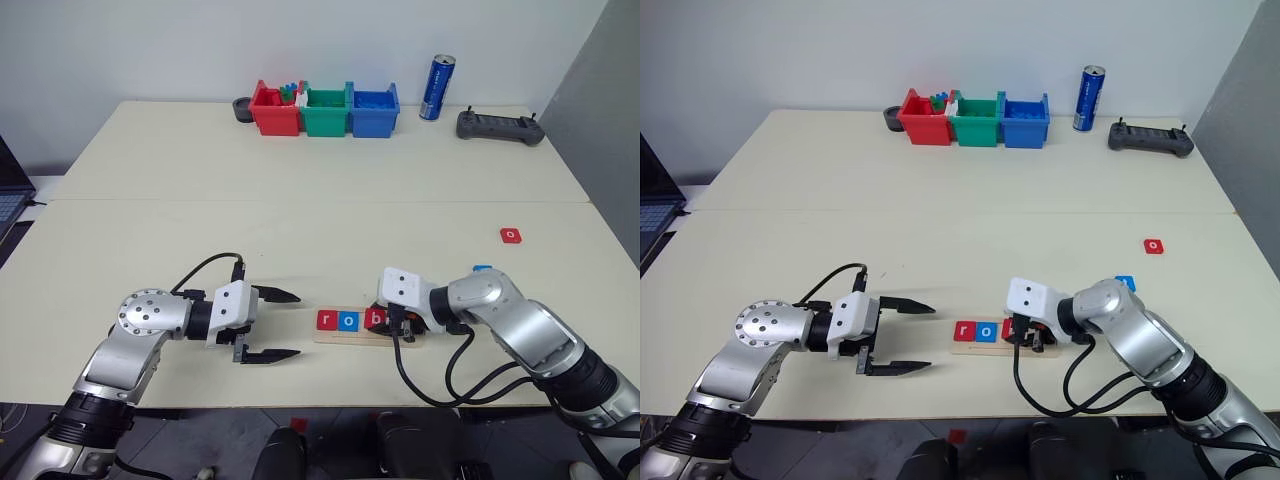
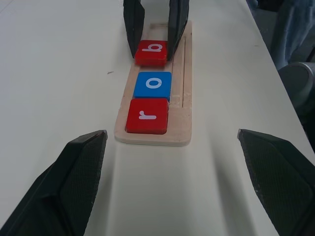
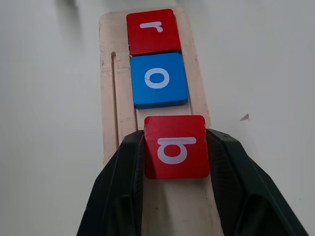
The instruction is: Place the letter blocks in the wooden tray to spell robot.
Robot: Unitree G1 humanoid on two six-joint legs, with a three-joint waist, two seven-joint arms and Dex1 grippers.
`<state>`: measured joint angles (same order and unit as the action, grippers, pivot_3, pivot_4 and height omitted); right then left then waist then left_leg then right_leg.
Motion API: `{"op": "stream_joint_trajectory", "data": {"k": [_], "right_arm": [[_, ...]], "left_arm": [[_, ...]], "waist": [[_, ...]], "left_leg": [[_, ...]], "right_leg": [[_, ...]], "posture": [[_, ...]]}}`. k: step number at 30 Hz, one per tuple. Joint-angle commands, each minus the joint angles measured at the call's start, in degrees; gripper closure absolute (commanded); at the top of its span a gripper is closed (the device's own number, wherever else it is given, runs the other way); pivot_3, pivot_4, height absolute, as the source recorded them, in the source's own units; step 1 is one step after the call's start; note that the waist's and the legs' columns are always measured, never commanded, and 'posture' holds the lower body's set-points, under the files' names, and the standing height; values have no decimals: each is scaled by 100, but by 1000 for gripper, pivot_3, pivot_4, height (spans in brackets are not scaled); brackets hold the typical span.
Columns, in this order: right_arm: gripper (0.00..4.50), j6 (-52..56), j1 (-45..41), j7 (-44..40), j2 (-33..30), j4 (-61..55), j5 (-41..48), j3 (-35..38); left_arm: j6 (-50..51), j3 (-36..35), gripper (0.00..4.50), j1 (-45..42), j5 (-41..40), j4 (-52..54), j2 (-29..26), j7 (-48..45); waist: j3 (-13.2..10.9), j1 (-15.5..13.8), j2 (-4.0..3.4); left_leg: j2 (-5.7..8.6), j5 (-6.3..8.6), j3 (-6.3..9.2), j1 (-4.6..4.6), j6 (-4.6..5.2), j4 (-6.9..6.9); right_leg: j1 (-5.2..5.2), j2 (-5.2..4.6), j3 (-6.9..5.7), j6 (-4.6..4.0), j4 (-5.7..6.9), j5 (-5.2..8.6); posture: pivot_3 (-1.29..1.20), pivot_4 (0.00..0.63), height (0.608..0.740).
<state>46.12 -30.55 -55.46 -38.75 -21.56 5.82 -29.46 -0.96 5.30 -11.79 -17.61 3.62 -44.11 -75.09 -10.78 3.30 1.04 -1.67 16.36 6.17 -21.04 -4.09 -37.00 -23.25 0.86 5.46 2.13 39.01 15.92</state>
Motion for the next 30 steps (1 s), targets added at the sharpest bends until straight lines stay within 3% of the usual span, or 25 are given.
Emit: {"op": "stream_joint_trajectory", "data": {"k": [1, 3, 12, 20, 23, 30], "right_arm": [[3041, -93, -143, -90, 14, -89, -8, -26], [3041, -108, -159, -104, 20, -82, -31, -44], [12, -54, -234, -33, 90, -127, 21, 74], [12, 449, -67, 19, -40, -827, 509, 741], [535, 377, 159, -5, -354, -961, 477, 708], [3061, -34, 373, 45, -662, -757, 179, 408]], "left_arm": [[-8, -56, 0, -34, -53, 189, -21, 25], [-14, -58, 0, -21, -50, 191, -19, 23], [-159, -44, 0, 12, -2, 60, 11, 17], [-117, -87, 0, 48, -40, 92, -1, 61], [-3, -116, 0, 13, -70, 162, -42, 98], [266, -133, 0, -152, -73, 291, -77, 167]], "waist": [[0, 0, 0], [0, 1, 0], [0, 0, 0], [0, -2, 0], [0, -7, 0], [0, 14, 0]], "left_leg": [[0, 0, 0, 0, 0, 0], [0, 0, 0, 0, 0, 0], [0, 0, 1, 0, 0, 0], [0, 0, 3, -1, 0, 1], [0, 0, 3, -1, 0, 1], [-1, 0, 1, 1, 0, 0]], "right_leg": [[0, 0, 0, 0, 0, 0], [0, 0, 0, 0, 0, 0], [0, 0, -1, 0, 0, 0], [0, -1, -2, -1, 0, 0], [0, -1, -3, 0, -1, 0], [0, 2, -1, 3, 0, 2]], "posture": [[0, 150, 740], [0, 150, 740], [0, 150, 740], [0, 150, 740], [0, 150, 740], [0, 150, 740]]}}
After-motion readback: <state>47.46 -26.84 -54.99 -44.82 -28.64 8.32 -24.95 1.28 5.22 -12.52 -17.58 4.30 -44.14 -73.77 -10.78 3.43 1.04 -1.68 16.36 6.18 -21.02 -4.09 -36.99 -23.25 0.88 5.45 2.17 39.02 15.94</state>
